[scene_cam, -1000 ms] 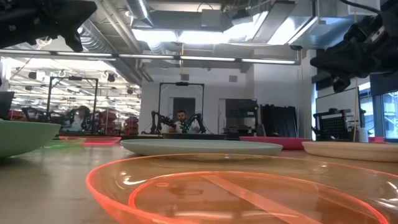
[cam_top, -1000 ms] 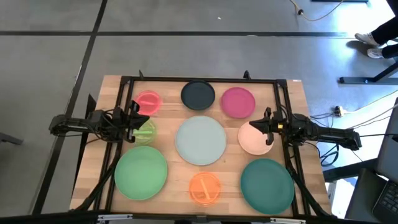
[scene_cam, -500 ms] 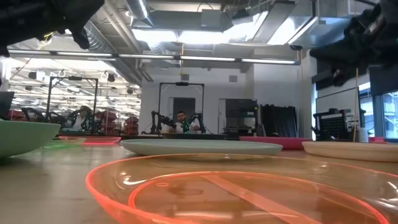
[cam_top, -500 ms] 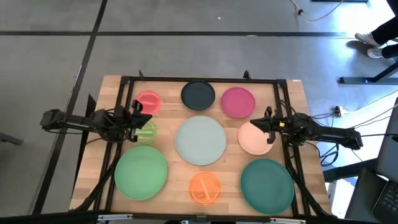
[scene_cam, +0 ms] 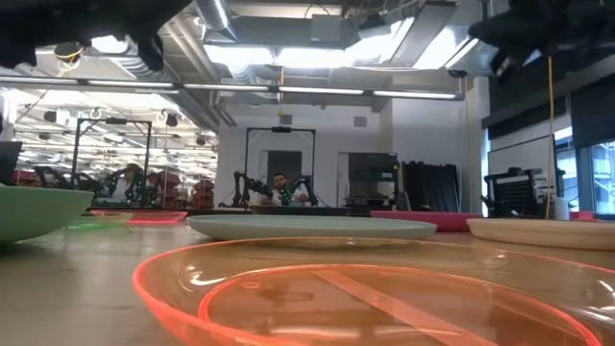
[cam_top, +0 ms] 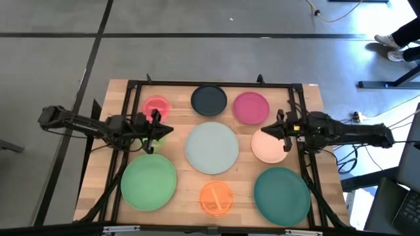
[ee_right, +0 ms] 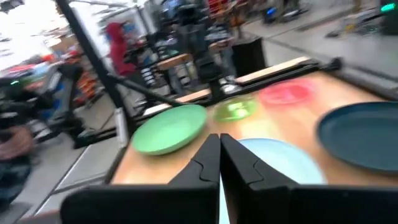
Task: Stack plastic plates
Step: Stack the dark green plate on top of the light blue plate
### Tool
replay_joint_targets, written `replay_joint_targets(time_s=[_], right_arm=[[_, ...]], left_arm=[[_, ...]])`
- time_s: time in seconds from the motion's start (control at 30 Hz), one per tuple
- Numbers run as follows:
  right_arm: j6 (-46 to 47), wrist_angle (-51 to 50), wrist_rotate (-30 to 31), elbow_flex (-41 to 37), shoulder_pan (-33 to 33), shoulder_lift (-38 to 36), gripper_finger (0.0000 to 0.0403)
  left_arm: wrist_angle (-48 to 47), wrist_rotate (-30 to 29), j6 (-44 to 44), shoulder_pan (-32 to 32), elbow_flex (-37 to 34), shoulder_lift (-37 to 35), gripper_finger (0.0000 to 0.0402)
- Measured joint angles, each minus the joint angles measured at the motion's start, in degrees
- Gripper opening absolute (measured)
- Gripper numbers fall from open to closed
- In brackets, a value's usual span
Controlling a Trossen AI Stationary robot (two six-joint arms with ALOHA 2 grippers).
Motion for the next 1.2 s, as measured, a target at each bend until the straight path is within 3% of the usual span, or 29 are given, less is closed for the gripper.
replay_joint_targets(time_s=[0.13, 0.33, 0.43, 0.63, 0.97, 1.2], right_arm=[[-1.73, -0.89, 3.69, 4.44, 7.41, 6.44, 0.0001], [-3.33, -6.65, 14.06, 11.63, 18.87, 13.96, 0.0001], [-3.28, -9.68, 19.5, 14.95, 24.17, 17.97, 0.0001], [-1.59, -18.28, 23.86, 21.83, 32.44, 25.59, 0.0001], [6.75, -23.69, 24.17, 23.77, 36.67, 35.93, 0.0004], [14.84, -35.21, 23.84, 23.72, 36.63, 39.55, 0.0089]], left_arm=[[-0.07, -0.16, -0.25, -1.84, 1.48, 2.64, 0.0002], [0.62, -3.61, 3.39, -1.65, 6.07, 4.46, 0.0002], [0.47, -2.08, 4.5, -1.65, 7.97, 5.22, 0.0002], [-0.23, 3.49, 4.25, -4.89, 7.84, 7.59, 0.0002], [0.32, 3.11, 8.79, -5.65, 7.82, 7.63, 0.0002], [0.36, 3.04, 8.85, -3.89, 7.79, 7.63, 0.0001]])
